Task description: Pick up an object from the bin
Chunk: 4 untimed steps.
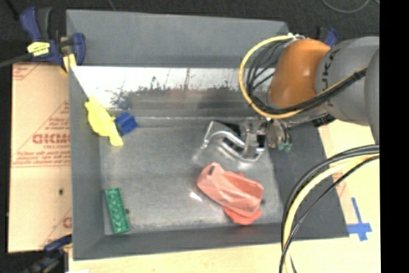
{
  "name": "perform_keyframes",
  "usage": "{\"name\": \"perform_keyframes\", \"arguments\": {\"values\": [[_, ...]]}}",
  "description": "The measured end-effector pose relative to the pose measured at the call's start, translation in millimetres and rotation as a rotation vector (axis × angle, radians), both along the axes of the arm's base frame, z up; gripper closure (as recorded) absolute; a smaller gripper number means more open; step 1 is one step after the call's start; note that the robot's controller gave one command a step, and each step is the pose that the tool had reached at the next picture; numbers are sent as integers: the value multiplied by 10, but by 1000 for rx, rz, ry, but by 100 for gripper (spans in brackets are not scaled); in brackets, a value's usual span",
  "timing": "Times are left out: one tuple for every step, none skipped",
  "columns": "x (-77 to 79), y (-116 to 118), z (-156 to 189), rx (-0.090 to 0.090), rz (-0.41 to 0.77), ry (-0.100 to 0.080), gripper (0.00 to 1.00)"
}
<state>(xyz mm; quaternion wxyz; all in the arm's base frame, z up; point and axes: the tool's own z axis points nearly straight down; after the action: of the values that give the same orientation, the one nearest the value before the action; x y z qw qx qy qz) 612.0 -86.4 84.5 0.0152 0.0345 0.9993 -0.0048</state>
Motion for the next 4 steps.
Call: {"name": "perform_keyframes", "arguments": {"values": [[0,0,0,0,1,0,100],[-20,-24,28,-5,20,-4,100],[-3,-26,196,-4,52,-2,100],[-109,-20,440,-5,47,-3,100]]}}
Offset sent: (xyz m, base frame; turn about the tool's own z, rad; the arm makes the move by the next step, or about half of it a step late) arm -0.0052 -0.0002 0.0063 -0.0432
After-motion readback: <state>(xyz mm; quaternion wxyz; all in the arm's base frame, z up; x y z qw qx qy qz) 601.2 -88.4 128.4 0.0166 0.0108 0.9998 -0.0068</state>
